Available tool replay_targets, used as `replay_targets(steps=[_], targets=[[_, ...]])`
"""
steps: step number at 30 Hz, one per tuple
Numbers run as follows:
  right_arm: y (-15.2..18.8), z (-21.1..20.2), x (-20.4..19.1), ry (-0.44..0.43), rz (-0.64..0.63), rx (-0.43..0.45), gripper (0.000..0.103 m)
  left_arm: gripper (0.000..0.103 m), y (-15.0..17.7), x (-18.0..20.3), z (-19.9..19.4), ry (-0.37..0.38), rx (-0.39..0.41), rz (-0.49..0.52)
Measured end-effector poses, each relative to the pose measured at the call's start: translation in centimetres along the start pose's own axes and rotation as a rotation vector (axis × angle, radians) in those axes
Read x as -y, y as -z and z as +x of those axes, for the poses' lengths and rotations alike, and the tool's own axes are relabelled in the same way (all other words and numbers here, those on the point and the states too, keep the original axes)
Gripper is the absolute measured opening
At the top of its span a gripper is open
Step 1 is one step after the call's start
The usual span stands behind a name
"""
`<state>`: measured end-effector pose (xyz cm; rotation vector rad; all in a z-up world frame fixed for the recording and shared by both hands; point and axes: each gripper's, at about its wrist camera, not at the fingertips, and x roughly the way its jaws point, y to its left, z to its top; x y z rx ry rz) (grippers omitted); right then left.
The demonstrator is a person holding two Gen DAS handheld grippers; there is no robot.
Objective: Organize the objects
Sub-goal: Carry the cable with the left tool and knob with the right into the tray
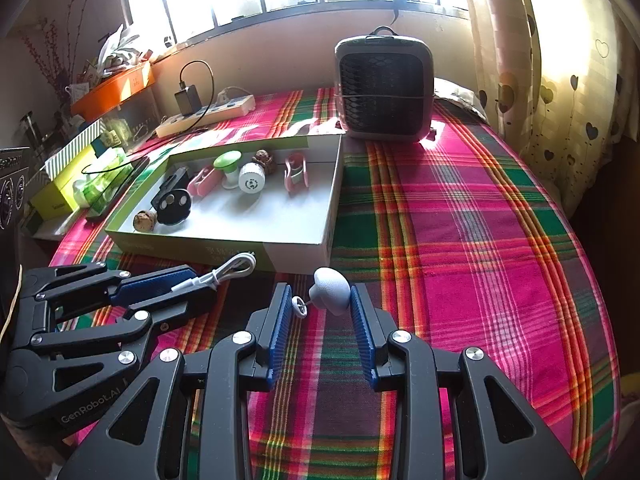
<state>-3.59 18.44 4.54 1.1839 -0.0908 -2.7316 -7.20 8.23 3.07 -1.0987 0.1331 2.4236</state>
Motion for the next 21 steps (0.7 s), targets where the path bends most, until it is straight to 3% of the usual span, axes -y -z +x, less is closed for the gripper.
replay_targets(steps=[21], targets=[[-3.2, -0.2, -2.5, -0.007, -0.082, 0.048, 0.032, 0.017, -2.1, -2.6, -1.6, -0.051, 0.062, -0.042]])
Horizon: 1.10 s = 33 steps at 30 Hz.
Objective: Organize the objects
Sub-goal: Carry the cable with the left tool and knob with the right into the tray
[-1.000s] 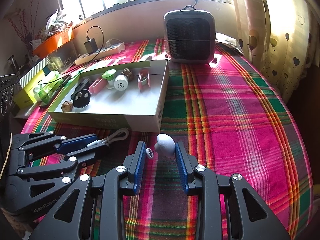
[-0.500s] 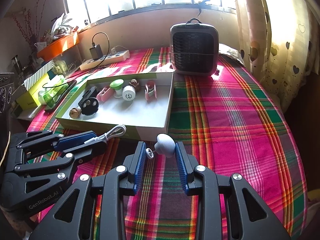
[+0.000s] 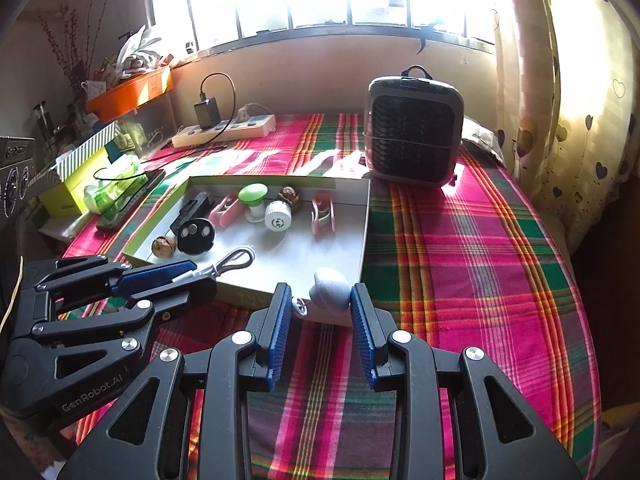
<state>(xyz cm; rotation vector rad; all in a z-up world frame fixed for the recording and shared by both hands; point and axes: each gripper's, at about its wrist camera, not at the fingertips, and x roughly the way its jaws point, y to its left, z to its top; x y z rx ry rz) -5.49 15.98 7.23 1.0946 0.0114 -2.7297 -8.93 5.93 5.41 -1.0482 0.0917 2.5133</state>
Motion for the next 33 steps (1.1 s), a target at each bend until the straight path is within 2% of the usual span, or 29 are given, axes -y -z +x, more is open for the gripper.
replay_targets(steps=[18, 33], targets=[[-3.0, 3.9, -0.7, -0.01, -0.056, -0.035, 0.032, 0.018, -1.6, -3.4, 3.0, -0.04, -0.02, -0.072], [-3.4, 7.9, -0.1, -0.027, -0.041, -0.111, 0.032, 0.017, -1.9, -4.4, 5.7, -0.045, -0.053, -0.111]])
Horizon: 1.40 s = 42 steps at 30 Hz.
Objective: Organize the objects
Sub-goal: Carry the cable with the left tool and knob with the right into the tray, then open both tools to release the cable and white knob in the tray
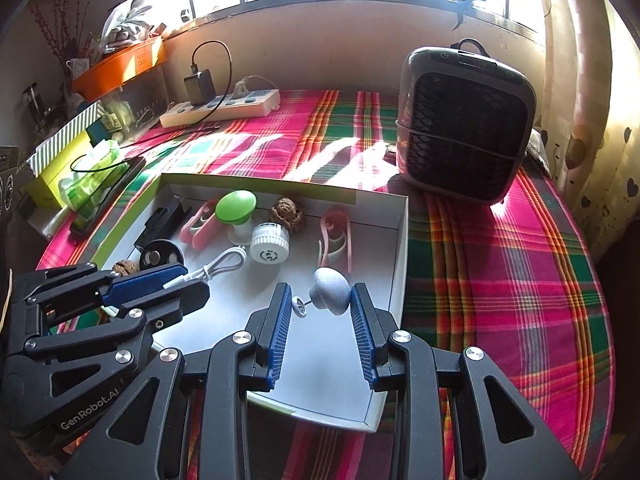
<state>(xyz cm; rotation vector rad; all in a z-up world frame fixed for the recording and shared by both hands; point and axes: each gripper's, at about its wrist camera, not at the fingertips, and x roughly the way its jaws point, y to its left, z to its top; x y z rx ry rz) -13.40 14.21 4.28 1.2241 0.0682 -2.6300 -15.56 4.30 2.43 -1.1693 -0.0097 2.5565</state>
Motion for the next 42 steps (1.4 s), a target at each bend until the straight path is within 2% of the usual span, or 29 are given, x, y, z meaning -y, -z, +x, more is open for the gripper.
replay_targets(steps=[42], targets=[[-0.1, 1.7, -0.7, 0.045, -0.05, -0.009, 0.032, 0.017, 0.1, -0.7, 1.5, -0.025, -0.039, -0.027]])
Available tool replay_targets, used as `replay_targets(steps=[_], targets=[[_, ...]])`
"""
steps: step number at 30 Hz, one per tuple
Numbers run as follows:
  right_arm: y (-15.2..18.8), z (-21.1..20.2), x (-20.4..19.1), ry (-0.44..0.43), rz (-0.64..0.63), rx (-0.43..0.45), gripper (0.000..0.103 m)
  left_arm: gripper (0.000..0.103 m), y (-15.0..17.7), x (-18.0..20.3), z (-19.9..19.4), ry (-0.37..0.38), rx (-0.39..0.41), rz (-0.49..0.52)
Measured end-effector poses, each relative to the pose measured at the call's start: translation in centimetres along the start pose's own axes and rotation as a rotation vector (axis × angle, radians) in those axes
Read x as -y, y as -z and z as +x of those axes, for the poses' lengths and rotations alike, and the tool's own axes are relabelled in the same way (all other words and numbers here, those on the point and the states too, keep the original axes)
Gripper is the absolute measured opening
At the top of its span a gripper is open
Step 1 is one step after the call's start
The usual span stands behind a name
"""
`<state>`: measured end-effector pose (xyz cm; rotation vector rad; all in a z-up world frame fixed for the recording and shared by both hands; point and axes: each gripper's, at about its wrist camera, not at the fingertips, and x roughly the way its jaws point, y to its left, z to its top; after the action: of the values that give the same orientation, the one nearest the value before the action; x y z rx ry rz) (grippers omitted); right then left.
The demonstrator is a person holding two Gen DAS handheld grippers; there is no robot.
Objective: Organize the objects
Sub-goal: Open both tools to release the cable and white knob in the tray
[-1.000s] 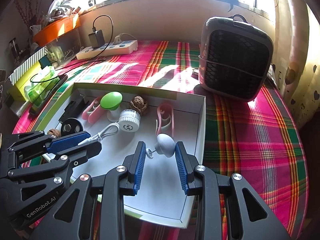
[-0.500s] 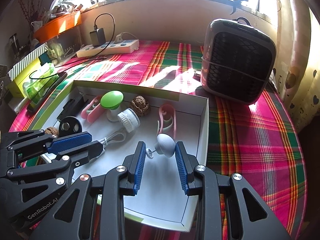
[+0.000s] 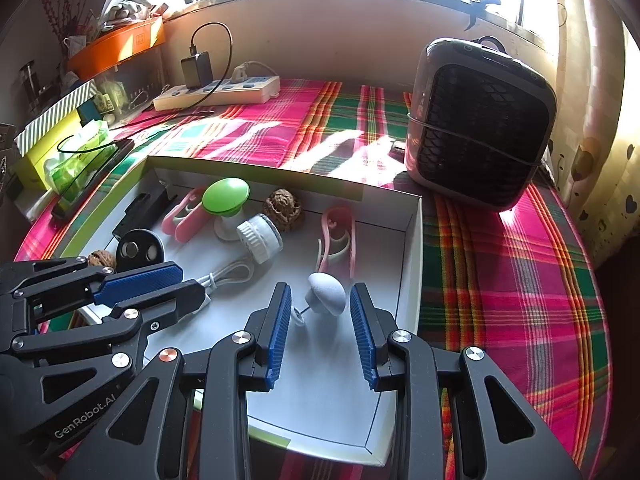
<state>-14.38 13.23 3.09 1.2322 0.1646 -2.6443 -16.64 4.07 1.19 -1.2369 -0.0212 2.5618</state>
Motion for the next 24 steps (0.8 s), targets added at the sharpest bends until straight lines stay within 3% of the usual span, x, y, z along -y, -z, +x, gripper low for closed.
replay_targets(steps=[24], targets=[[0.7, -1.1, -0.2, 0.008, 0.024, 0.018, 0.047, 0.026, 0.4, 0.1, -1.1, -0.044, 0.016, -0.002]])
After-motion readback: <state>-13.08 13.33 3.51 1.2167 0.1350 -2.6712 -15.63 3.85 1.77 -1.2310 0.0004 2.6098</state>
